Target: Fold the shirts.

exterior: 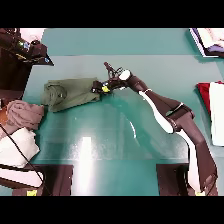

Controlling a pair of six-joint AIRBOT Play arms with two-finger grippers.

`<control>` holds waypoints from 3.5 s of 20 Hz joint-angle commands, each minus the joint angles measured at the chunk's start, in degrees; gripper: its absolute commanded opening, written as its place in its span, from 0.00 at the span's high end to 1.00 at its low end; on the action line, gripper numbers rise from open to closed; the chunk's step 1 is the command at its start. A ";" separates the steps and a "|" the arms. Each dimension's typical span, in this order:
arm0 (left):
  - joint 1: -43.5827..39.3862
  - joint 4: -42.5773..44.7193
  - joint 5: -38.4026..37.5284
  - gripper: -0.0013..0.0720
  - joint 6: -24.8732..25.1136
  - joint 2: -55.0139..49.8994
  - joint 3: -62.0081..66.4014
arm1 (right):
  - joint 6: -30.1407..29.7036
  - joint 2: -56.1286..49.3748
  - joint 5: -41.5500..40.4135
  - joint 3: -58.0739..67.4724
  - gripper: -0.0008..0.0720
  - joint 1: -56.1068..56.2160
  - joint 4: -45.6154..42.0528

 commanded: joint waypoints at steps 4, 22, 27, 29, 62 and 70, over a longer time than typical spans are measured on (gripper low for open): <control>0.02 -0.20 -1.09 0.95 0.87 0.04 -0.02 | -6.23 6.49 -1.46 0.07 0.97 -1.55 -6.71; -9.94 -4.68 1.64 0.95 0.59 0.04 -0.02 | -4.04 32.04 25.94 0.02 0.97 -62.05 -39.30; -13.38 -4.59 4.15 0.95 -1.33 0.04 -0.02 | -4.09 32.20 21.24 0.07 0.97 -70.82 -36.46; -13.49 -4.57 4.61 0.95 -2.05 0.04 -0.02 | -5.49 32.22 20.46 0.09 0.97 -73.00 -30.82; -13.49 -4.48 3.87 0.95 0.81 0.04 -0.02 | 8.46 50.38 49.79 -17.84 0.51 -73.24 -49.96; -13.49 -4.50 8.70 0.95 0.81 0.04 -0.02 | 8.31 58.21 36.30 -17.84 0.96 -54.58 -36.02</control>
